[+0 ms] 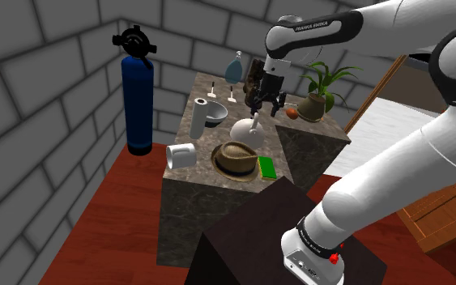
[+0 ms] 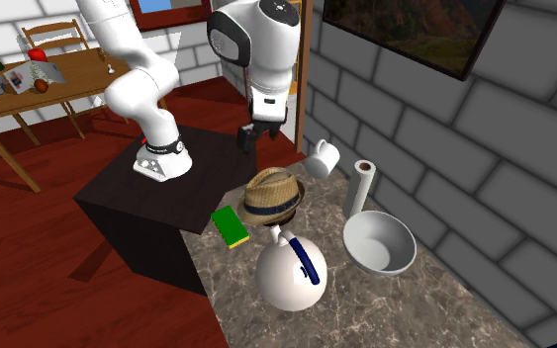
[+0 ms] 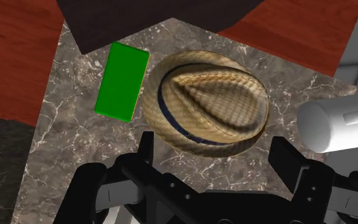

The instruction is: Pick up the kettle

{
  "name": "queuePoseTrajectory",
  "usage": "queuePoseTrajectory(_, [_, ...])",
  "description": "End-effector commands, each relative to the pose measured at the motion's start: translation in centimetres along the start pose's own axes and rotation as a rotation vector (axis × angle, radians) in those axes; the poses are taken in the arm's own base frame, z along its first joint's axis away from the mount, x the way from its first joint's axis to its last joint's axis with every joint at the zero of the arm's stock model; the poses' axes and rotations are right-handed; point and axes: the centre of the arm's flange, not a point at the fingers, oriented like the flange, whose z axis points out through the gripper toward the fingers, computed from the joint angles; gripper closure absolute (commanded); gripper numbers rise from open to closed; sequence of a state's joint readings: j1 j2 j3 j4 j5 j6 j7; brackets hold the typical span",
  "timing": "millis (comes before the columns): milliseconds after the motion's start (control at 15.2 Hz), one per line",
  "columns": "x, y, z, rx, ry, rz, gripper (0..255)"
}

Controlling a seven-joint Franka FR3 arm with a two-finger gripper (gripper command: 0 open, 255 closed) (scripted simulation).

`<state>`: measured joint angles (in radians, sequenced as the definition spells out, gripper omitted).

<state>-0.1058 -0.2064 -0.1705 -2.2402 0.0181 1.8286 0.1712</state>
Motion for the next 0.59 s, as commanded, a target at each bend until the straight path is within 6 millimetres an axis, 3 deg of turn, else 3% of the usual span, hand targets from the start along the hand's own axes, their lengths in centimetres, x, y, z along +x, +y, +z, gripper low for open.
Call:
queuePoseTrajectory(0, [2.4, 0.8, 0.8, 0.007, -0.001, 0.041, 0])
queuePoseTrajectory(528, [11.3, 5.5, 4.8, 0.038, -0.010, 0.199, 0])
